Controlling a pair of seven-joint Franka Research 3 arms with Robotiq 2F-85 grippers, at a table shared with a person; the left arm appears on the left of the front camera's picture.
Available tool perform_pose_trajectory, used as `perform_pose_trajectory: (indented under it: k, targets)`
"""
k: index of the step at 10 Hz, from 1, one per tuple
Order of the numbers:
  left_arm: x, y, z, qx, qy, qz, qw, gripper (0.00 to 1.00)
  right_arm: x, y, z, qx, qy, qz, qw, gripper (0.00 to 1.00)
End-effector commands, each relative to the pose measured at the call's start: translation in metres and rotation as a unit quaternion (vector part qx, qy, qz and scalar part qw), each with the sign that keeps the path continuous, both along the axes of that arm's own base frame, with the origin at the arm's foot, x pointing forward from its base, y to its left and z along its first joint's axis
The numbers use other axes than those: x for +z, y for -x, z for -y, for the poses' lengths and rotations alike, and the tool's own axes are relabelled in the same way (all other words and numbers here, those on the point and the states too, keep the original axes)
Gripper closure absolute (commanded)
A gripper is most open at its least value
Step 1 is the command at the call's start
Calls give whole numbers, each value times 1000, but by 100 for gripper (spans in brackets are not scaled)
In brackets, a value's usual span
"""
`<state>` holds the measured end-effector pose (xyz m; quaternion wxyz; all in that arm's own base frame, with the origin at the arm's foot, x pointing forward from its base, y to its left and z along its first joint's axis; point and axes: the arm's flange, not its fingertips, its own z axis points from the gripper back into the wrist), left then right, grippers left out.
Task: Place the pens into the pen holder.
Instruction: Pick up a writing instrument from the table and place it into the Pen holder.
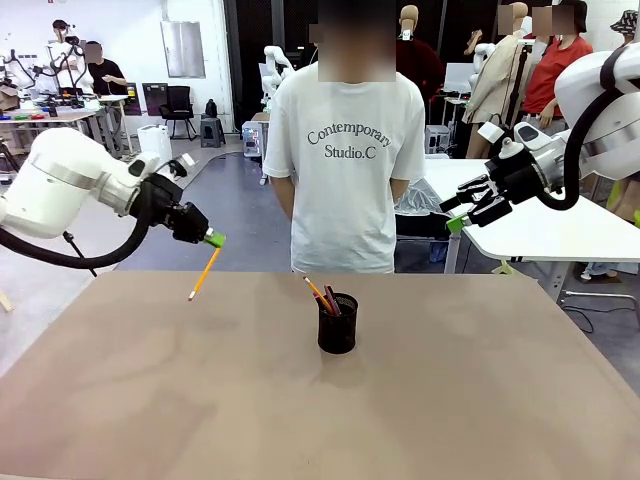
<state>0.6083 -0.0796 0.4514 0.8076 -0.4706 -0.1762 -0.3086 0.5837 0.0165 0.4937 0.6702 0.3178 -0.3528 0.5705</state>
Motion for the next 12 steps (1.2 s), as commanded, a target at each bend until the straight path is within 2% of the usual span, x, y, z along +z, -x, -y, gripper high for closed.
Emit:
perform_pose_trajectory:
  k: [1,2,3,4,5,8,9,10,12]
  targets:
    - [-1,29,-13,-39,64,132,988,100,3,0,0,0,0,3,1000,0]
    - [4,46,-15,-36,68,200,977,100,3,0,0,0,0,3,1000,0]
    - [8,56,-18,-47,84,251,963,100,3,0,0,0,0,3,1000,0]
    - [10,61,-20,-60,94,276,955,100,3,0,0,0,0,3,1000,0]
    - [16,25,-18,-33,64,196,978,100,3,0,0,0,0,3,1000,0]
    - [16,25,-18,-33,64,196,978,100,3,0,0,0,0,3,1000,0]
    - [11,35,-18,-36,70,216,973,100,3,0,0,0,0,3,1000,0]
    - [12,40,-6,-13,96,268,958,100,3,0,0,0,0,3,1000,0]
    - [19,51,22,-26,155,326,932,100,3,0,0,0,0,3,1000,0]
